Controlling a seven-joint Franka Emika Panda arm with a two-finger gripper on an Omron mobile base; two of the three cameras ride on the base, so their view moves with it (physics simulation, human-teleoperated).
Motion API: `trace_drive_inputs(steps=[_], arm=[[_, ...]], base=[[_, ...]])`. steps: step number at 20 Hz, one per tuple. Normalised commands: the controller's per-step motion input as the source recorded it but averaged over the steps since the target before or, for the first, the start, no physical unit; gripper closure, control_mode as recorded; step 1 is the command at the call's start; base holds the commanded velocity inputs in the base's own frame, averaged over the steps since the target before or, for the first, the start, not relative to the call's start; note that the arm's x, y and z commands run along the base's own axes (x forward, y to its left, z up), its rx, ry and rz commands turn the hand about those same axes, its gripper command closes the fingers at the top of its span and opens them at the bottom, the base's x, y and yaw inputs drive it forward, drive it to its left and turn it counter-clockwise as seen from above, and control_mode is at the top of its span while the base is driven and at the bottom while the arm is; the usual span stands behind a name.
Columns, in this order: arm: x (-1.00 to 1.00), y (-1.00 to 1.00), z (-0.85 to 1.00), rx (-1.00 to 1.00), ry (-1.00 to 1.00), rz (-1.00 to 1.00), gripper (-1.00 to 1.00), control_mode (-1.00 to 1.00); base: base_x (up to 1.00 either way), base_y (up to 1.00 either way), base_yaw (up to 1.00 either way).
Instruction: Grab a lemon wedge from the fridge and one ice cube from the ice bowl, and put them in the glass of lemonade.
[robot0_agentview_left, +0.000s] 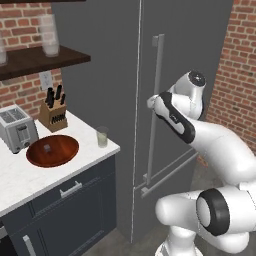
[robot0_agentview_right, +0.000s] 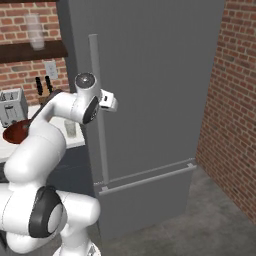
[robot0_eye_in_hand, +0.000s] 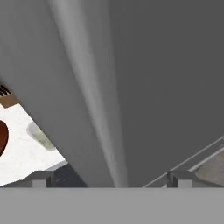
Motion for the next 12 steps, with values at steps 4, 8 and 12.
trace_drive_inputs(steps=[4,8,12], arm=[[0.39,0.0,-0.26,0.11,-0.07,0.03,-1.0,-1.0],[0.6,0.0,-0.14,0.05,-0.01,0.02,-1.0,-1.0],[0.7,0.03,0.0,0.0,0.0,0.02,-1.0,-1.0]], base=[[0.0,0.0,0.0],[0.0,0.0,0.0],[0.0,0.0,0.0]])
